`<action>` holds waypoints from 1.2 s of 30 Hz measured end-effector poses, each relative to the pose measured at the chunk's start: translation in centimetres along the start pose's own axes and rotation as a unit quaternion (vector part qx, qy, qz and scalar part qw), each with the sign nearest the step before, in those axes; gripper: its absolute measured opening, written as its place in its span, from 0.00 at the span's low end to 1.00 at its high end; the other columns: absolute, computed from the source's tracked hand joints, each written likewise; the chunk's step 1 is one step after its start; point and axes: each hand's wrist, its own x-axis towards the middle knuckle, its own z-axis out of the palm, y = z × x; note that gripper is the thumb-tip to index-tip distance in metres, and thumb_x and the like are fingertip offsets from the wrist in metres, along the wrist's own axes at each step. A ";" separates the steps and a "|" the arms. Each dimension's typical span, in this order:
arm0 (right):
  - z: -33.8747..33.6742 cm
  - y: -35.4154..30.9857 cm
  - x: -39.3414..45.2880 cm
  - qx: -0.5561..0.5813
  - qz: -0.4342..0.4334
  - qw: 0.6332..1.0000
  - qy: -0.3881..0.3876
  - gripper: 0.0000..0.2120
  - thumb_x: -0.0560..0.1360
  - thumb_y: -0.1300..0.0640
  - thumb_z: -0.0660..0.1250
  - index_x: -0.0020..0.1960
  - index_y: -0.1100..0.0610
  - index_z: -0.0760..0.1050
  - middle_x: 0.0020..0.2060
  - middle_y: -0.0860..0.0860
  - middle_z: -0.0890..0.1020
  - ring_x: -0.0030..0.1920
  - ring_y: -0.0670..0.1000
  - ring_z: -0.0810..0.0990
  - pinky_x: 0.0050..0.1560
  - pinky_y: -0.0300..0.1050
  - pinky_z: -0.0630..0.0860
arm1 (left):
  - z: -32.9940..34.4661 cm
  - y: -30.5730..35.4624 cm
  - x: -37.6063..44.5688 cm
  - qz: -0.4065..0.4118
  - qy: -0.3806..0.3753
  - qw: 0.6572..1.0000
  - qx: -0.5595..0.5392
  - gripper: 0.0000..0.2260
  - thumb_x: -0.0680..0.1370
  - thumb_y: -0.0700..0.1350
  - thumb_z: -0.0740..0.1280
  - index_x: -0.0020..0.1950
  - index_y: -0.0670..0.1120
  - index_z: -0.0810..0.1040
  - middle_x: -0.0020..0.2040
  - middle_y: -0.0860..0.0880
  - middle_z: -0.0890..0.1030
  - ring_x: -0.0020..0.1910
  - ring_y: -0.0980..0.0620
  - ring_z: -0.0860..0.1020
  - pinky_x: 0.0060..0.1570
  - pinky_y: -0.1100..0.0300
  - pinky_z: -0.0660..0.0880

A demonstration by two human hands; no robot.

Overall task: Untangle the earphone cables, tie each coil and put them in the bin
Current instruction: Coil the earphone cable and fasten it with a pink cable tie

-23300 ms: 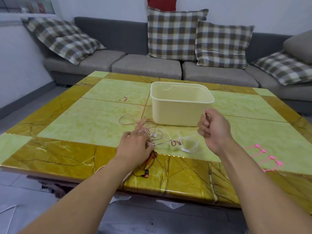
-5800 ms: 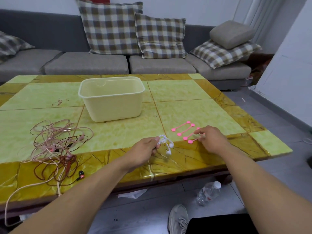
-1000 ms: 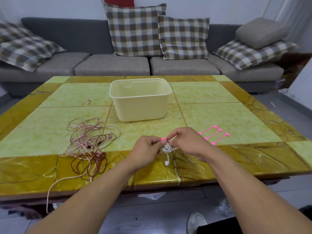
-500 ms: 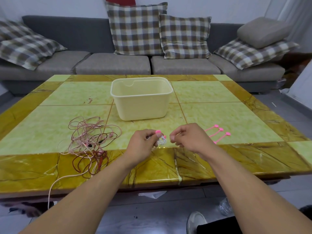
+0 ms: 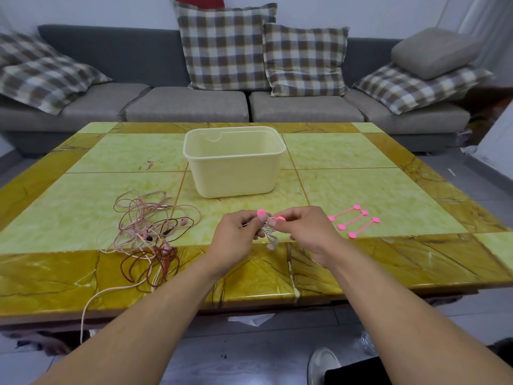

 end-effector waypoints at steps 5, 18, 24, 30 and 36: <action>-0.1 -0.4 -0.2 0.040 0.030 0.999 0.007 0.04 0.73 0.56 0.78 0.46 0.55 0.86 0.41 0.47 0.85 0.44 0.45 0.79 0.41 0.38 0.70 | -0.1 0.3 0.1 0.009 -0.016 0.998 0.055 0.10 0.82 0.49 0.66 0.53 0.45 0.85 0.38 0.47 0.83 0.34 0.62 0.78 0.36 0.68 0.74; 0.4 -0.3 -0.2 0.042 -0.029 0.998 0.042 0.05 0.69 0.64 0.80 0.44 0.59 0.86 0.36 0.51 0.87 0.34 0.41 0.83 0.33 0.31 0.75 | 0.8 0.0 -0.5 -0.058 -0.022 0.994 -0.095 0.12 0.83 0.48 0.65 0.55 0.45 0.86 0.41 0.50 0.85 0.38 0.57 0.78 0.42 0.65 0.76; 1.4 -0.2 -0.4 -0.225 -0.128 0.963 0.081 0.04 0.72 0.53 0.79 0.39 0.47 0.86 0.33 0.42 0.84 0.36 0.39 0.83 0.34 0.32 0.75 | 1.8 0.0 -0.5 -0.184 0.047 0.954 -0.231 0.12 0.82 0.44 0.68 0.47 0.37 0.85 0.44 0.41 0.85 0.43 0.50 0.82 0.49 0.61 0.82; 2.7 0.0 -1.0 -0.386 -0.215 0.894 0.071 0.08 0.78 0.55 0.70 0.49 0.42 0.84 0.48 0.44 0.84 0.51 0.49 0.81 0.57 0.46 0.75 | 1.9 1.2 -0.1 -0.307 0.106 0.810 -0.489 0.05 0.81 0.32 0.64 0.53 0.30 0.78 0.49 0.37 0.81 0.46 0.46 0.81 0.37 0.57 0.83; 4.7 0.7 -1.6 -0.370 -0.283 0.874 0.137 0.07 0.80 0.50 0.68 0.53 0.45 0.85 0.72 0.45 0.74 0.77 0.51 0.59 0.73 0.49 0.57 | 1.3 1.4 1.0 -0.292 0.145 0.734 -0.596 0.04 0.81 0.35 0.66 0.52 0.35 0.78 0.54 0.38 0.81 0.41 0.48 0.83 0.35 0.65 0.81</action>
